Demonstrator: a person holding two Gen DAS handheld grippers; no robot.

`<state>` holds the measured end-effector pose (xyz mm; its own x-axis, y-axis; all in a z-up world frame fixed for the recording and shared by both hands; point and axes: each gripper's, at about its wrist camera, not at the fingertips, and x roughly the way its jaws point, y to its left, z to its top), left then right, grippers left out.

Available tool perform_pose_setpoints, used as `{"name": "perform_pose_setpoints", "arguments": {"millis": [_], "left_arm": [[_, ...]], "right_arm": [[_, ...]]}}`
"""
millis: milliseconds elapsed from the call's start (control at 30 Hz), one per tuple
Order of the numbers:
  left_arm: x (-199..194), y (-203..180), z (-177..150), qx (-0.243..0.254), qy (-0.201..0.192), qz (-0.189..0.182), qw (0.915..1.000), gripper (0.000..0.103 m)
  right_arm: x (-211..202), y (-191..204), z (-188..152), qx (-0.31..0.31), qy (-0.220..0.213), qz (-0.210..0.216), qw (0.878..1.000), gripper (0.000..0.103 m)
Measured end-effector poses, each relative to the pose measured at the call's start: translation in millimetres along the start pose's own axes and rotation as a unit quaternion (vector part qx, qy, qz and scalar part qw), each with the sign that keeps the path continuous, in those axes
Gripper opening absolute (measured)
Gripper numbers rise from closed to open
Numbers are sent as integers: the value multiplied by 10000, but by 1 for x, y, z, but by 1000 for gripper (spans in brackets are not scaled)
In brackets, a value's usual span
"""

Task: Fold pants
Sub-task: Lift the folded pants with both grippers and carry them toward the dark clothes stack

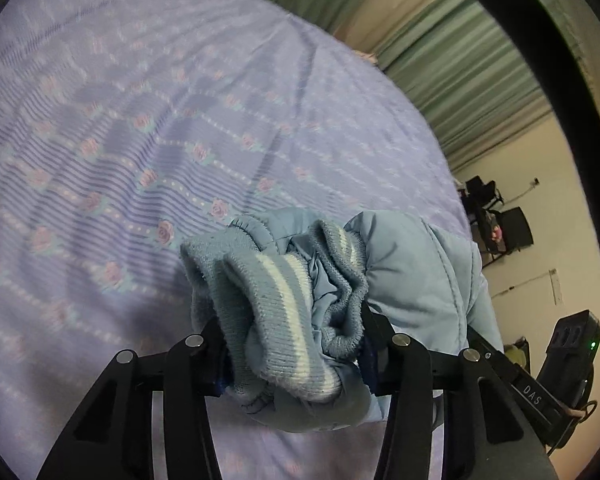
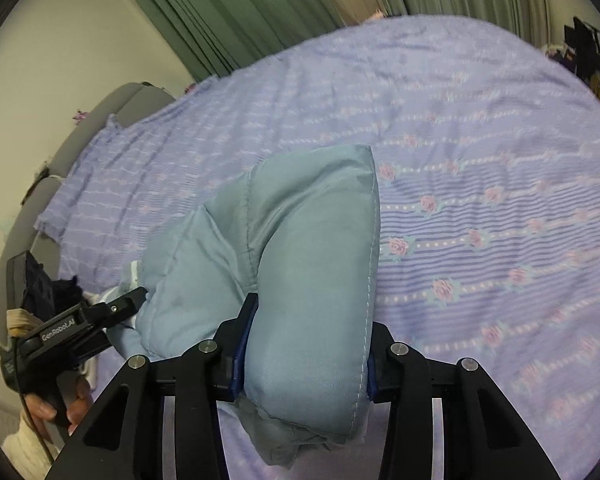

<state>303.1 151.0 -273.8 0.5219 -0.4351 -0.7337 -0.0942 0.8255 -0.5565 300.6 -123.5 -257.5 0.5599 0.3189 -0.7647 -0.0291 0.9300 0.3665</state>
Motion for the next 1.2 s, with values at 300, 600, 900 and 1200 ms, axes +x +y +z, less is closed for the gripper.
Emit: {"name": "perform_pose_setpoints", "arguments": {"millis": [300, 600, 900, 1200], "left_arm": [[-151, -50, -32, 654, -594, -466, 9950, 47], [-257, -70, -80, 1194, -923, -565, 9869, 47], [-323, -82, -149, 1178, -1187, -319, 9854, 47], [-373, -57, -185, 873, -1502, -116, 9847, 47]], "right_arm": [[-156, 72, -44, -121, -912, -18, 9958, 43], [-254, 120, -101, -135, -1456, 101, 9892, 43], [-304, 123, -152, -171, -1545, 498, 9866, 43], [-326, 149, -177, -399, -1293, 852, 9871, 43]]}}
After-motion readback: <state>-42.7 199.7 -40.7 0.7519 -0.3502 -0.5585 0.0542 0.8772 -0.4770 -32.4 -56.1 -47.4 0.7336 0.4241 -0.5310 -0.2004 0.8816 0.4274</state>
